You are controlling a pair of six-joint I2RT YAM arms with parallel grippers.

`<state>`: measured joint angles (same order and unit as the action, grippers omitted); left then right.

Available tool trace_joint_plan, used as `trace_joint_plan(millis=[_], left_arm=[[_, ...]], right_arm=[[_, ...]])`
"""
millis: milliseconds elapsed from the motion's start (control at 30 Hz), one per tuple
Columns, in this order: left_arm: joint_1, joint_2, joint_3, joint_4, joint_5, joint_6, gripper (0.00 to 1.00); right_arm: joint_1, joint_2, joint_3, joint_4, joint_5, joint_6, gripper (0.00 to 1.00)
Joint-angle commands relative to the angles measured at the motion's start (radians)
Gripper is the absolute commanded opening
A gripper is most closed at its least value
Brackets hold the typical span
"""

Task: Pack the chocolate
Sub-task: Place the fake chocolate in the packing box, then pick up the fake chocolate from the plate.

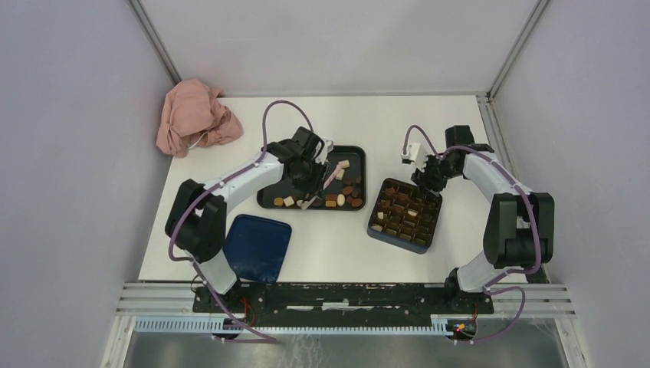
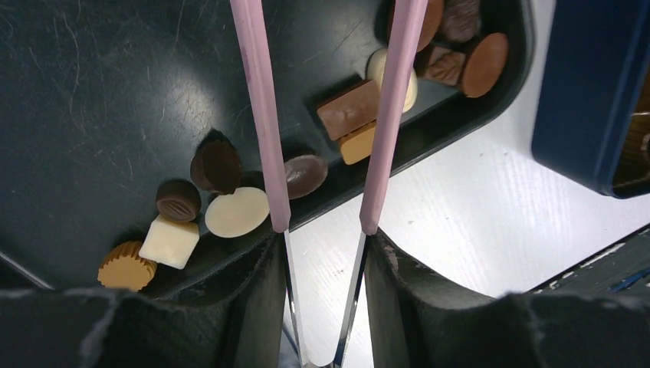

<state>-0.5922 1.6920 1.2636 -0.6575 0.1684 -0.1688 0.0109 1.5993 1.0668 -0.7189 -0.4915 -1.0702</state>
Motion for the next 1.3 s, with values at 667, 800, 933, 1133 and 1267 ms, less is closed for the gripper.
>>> trace_joint_plan(millis=[667,800,933,1133,1267], left_arm=[[-0.003,0.286,0.277,-0.173,0.016,0.053,0.43],[-0.005,0.310,0.301,-0.192,0.018,0.046,0.42],[-0.012,0.331,0.328,-0.208,0.026,0.043,0.42],[-0.022,0.378,0.368,-0.243,0.010,0.034,0.40],[-0.025,0.397,0.389,-0.272,-0.009,0.029,0.40]], right_arm=[[-0.005,-0.055,0.021,0.001,-0.041,-0.011,0.56],[-0.005,-0.052,0.023,-0.003,-0.043,-0.014,0.56],[-0.005,-0.055,0.023,-0.003,-0.044,-0.016,0.56],[-0.005,-0.053,0.023,-0.006,-0.042,-0.019,0.56],[-0.004,-0.055,0.024,-0.006,-0.045,-0.018,0.56]])
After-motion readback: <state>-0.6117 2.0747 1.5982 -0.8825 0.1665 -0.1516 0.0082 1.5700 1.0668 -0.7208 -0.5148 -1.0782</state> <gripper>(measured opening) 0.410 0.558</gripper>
